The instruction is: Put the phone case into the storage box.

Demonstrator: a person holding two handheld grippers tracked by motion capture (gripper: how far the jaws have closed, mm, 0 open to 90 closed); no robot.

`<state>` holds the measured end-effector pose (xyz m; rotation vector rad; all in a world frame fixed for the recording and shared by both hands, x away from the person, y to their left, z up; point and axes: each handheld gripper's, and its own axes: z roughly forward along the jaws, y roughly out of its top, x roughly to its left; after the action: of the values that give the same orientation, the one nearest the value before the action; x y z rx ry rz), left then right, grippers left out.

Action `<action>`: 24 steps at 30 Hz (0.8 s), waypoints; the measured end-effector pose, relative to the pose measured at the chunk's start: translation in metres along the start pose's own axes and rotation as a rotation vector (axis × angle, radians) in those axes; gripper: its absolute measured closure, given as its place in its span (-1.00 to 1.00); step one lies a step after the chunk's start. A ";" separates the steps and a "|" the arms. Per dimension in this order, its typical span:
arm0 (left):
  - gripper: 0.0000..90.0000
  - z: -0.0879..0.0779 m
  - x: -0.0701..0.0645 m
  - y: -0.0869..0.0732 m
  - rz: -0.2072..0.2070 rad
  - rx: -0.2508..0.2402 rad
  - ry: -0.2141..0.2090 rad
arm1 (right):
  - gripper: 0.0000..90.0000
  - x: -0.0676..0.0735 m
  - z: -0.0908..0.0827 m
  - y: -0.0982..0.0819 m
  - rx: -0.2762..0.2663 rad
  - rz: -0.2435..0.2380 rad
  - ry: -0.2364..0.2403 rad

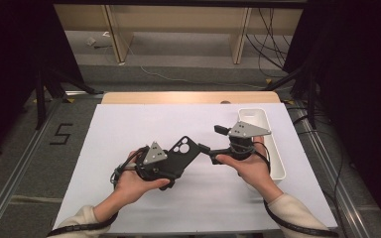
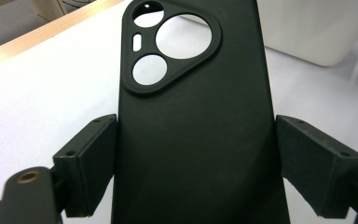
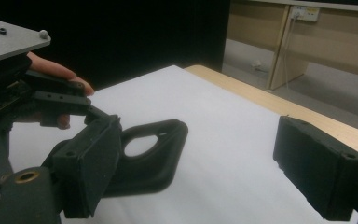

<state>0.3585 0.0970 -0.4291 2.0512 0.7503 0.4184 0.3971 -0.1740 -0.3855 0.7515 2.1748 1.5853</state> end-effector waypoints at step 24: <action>-0.64 0.004 -0.016 0.004 0.034 -0.014 -0.013 | -0.54 0.000 0.044 -0.011 0.095 0.068 0.048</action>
<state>0.3501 0.0822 -0.4281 2.0543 0.7033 0.4278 0.4193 -0.1425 -0.4094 0.8326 2.2959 1.5563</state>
